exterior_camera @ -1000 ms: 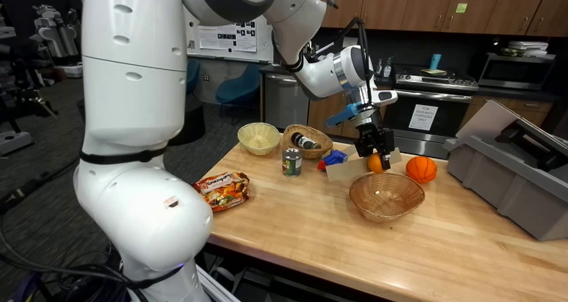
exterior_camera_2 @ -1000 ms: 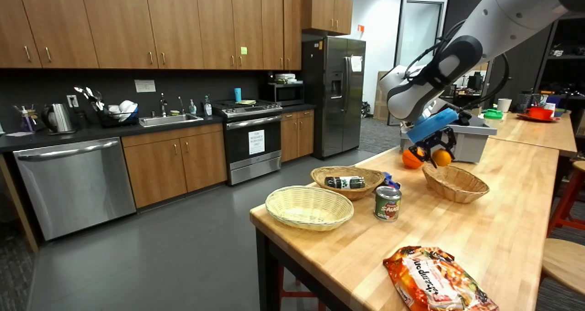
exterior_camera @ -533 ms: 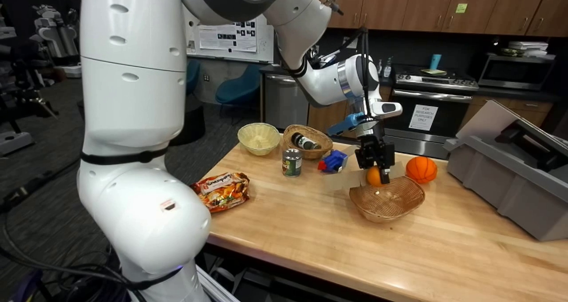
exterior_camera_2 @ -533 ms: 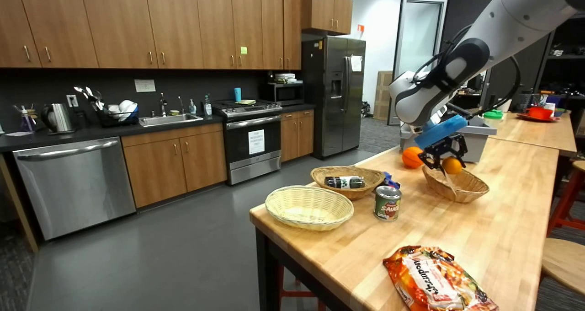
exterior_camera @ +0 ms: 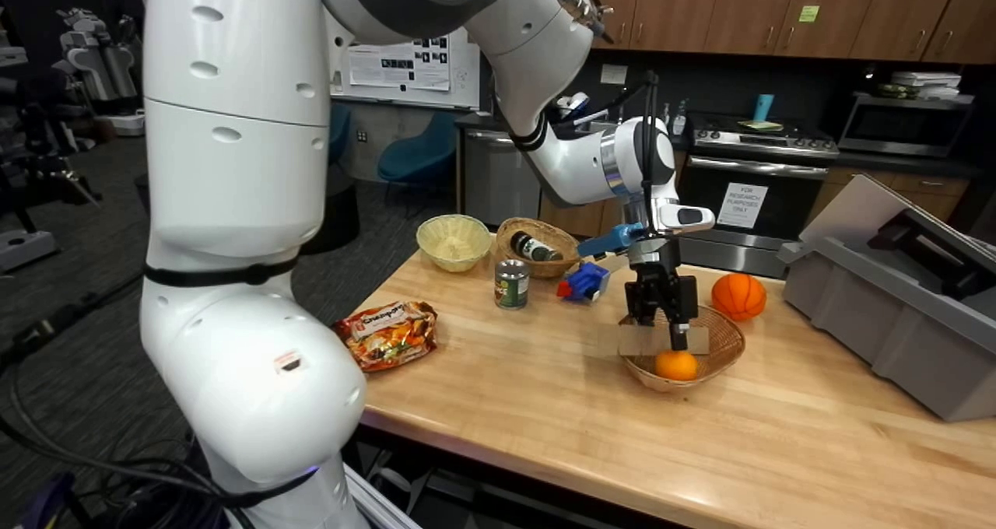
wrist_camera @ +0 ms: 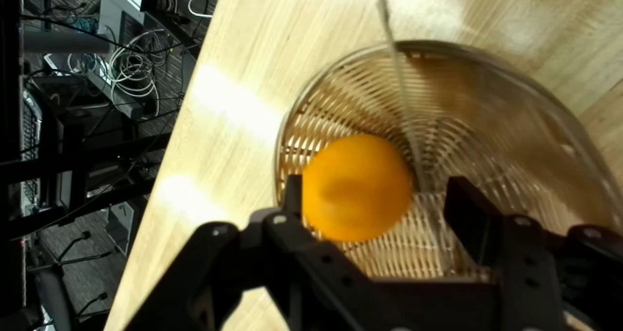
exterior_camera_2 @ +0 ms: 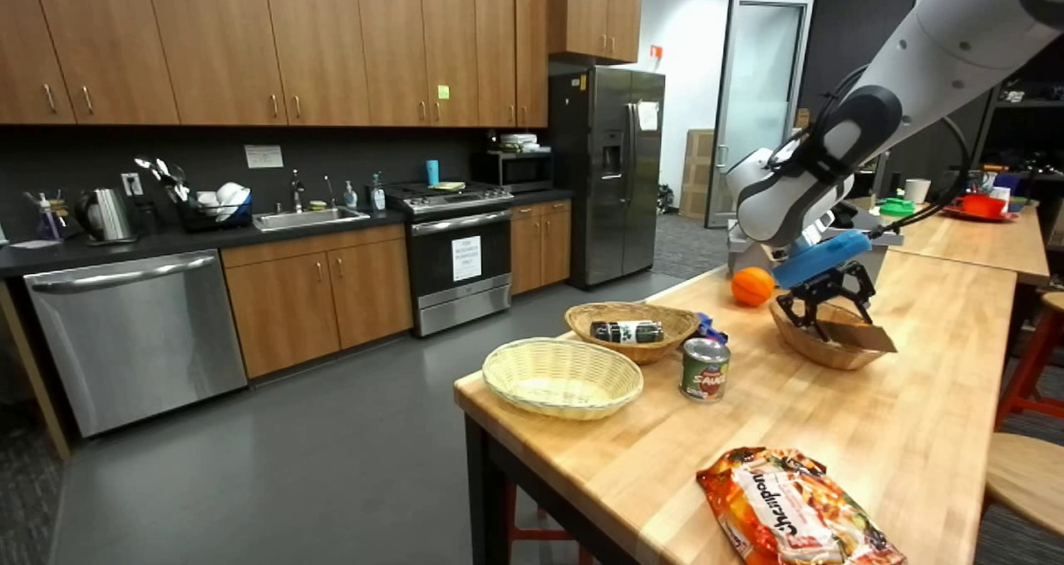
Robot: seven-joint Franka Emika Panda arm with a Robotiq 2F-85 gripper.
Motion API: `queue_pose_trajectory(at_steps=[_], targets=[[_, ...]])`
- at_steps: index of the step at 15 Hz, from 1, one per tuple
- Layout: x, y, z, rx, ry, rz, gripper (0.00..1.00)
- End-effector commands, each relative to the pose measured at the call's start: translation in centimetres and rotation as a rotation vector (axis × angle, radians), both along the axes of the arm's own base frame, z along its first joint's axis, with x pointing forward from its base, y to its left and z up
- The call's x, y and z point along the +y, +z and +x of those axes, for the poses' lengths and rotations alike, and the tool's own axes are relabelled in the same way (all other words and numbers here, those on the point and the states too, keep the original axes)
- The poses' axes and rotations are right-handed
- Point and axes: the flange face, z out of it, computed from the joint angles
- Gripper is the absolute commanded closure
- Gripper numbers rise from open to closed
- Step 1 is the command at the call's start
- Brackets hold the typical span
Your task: Put the orange inside the dish
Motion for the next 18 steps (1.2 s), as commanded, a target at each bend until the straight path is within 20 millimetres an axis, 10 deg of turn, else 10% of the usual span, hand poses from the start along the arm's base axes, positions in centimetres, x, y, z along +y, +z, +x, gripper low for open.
queue_pose_trajectory(at_steps=[1,18], targets=[[0.2,0.0,0.3,0.005,0.012,0.002,0.00],[5.7,5.6,8.1,-0.059,0.248,-0.106,0.00]])
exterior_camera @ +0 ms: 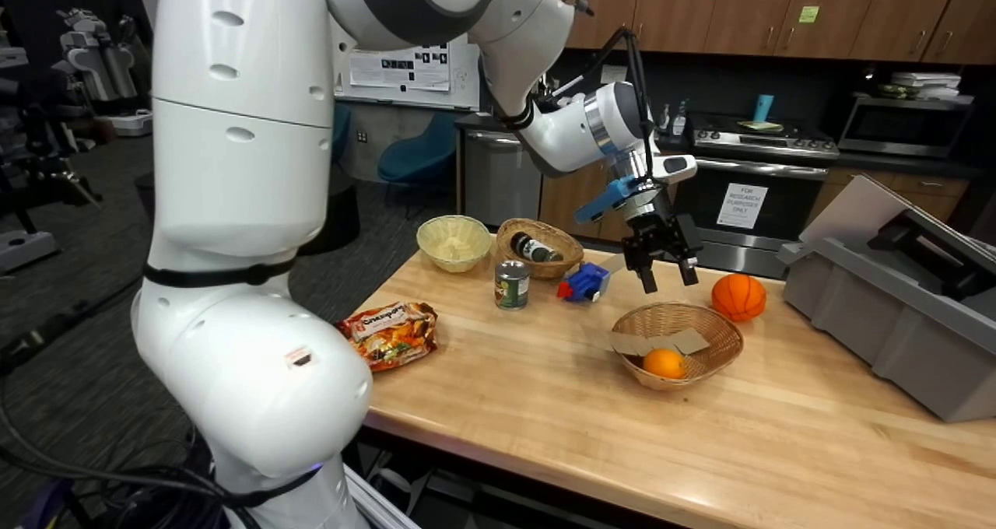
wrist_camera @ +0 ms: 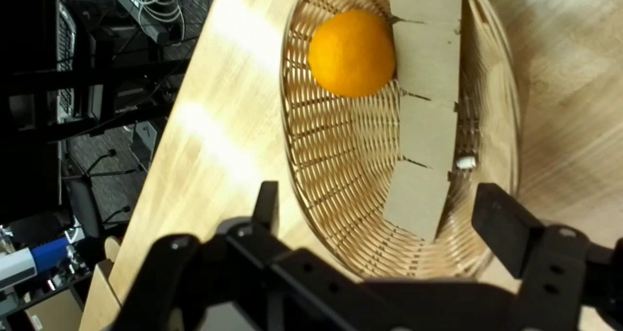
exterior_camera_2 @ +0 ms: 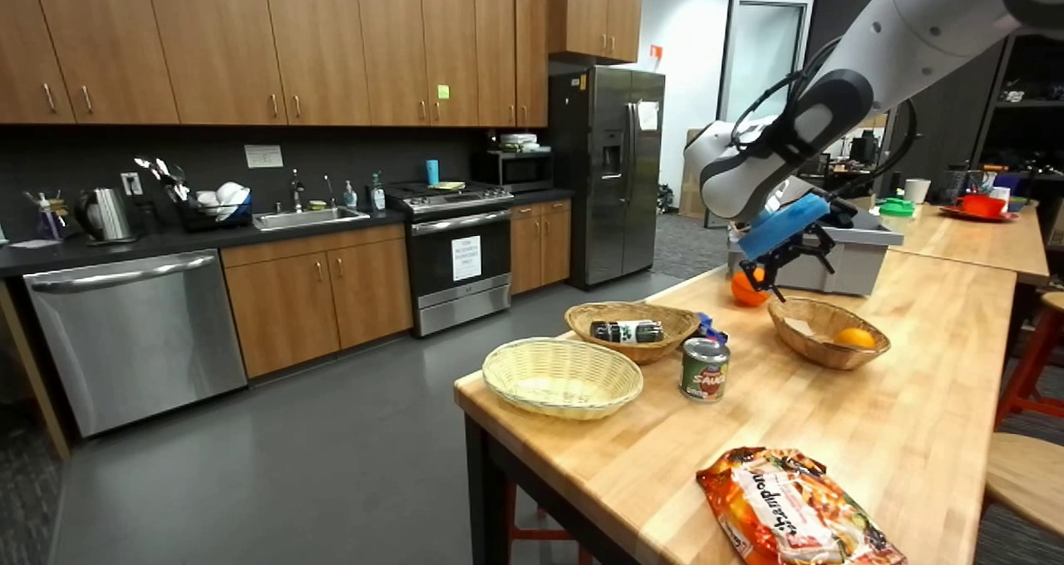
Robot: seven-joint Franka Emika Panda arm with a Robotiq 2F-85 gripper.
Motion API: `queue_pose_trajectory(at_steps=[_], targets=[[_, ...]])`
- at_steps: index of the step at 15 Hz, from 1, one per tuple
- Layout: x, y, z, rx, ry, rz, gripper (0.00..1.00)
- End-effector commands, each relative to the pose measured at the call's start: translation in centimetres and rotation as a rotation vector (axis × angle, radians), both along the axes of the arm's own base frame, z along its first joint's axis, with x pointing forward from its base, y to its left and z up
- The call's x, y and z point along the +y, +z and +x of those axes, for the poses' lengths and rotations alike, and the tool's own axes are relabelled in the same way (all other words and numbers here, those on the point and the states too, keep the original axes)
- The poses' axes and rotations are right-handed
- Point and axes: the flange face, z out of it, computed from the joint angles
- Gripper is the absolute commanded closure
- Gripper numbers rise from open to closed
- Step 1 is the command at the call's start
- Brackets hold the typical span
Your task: Put the orange inside the dish
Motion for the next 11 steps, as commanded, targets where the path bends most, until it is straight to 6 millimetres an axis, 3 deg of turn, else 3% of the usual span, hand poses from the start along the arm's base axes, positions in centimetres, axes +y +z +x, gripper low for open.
queue_pose_trajectory(at_steps=[1,5,8,9,10,11], targets=[[2.4,0.3,3.5,-0.062,0.137,0.022,0.00],[6.5,-1.3,7.5,-0.161,0.316,0.094,0.00],[8.2,-2.7,9.7,-0.198,0.409,0.134,0.00],[8.5,-3.1,10.2,-0.201,0.431,0.142,0.00],[8.5,-2.8,8.9,-0.195,0.388,0.125,0.00],[8.7,-3.2,9.4,-0.197,0.405,0.130,0.00]])
